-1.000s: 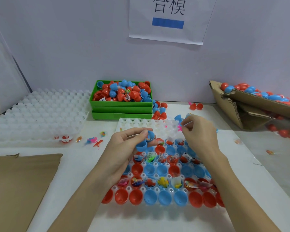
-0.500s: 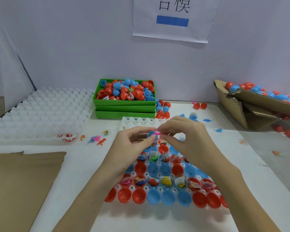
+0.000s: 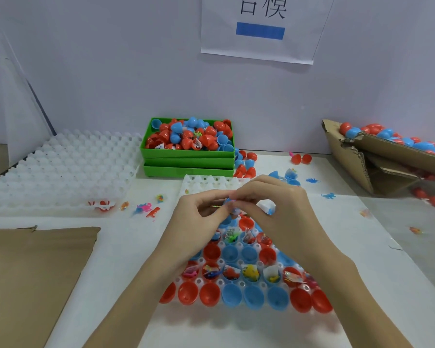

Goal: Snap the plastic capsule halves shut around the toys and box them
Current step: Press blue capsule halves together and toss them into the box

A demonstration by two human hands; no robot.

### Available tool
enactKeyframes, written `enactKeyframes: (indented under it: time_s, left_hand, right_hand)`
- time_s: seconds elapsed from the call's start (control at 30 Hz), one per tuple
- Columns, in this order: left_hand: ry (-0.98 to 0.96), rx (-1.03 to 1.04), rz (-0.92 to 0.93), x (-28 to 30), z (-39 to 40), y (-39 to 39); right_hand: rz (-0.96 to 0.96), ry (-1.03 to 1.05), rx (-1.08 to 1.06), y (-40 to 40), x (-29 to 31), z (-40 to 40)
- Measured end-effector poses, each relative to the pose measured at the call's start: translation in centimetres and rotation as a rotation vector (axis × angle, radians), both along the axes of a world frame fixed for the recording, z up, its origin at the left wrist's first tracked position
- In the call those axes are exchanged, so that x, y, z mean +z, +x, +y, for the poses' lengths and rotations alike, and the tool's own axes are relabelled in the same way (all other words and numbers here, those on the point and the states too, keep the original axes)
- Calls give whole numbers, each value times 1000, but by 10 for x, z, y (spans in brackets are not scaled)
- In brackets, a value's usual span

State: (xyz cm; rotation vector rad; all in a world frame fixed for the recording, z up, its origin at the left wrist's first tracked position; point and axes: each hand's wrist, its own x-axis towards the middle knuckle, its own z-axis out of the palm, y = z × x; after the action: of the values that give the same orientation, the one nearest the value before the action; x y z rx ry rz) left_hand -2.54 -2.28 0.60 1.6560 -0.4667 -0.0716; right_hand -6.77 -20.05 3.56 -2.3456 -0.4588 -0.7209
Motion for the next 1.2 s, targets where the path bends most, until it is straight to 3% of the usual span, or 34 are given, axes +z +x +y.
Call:
enactKeyframes:
  time_s: [0.17, 0.43, 0.53, 0.7, 0.83, 1.2]
  left_hand:
    - [-37, -1, 20, 1, 2, 1]
    - [-58, -38, 15, 2, 1, 0]
    - [-71, -35, 25, 3, 2, 0]
    - [-90, -18, 75, 4, 1, -1]
    - [-127, -12, 126, 5, 2, 1]
    - [-77, -8, 155, 5, 2, 0]
  right_hand:
    - [-60, 22, 3, 0, -1, 3]
    - [46, 152, 55, 3, -6, -1]
    - [84, 102, 95, 4, -6, -4]
    - [-104, 88, -1, 5, -8, 0]
    - [-101, 177, 23, 4, -6, -3]
    - [-96, -32, -10, 1, -2, -4]
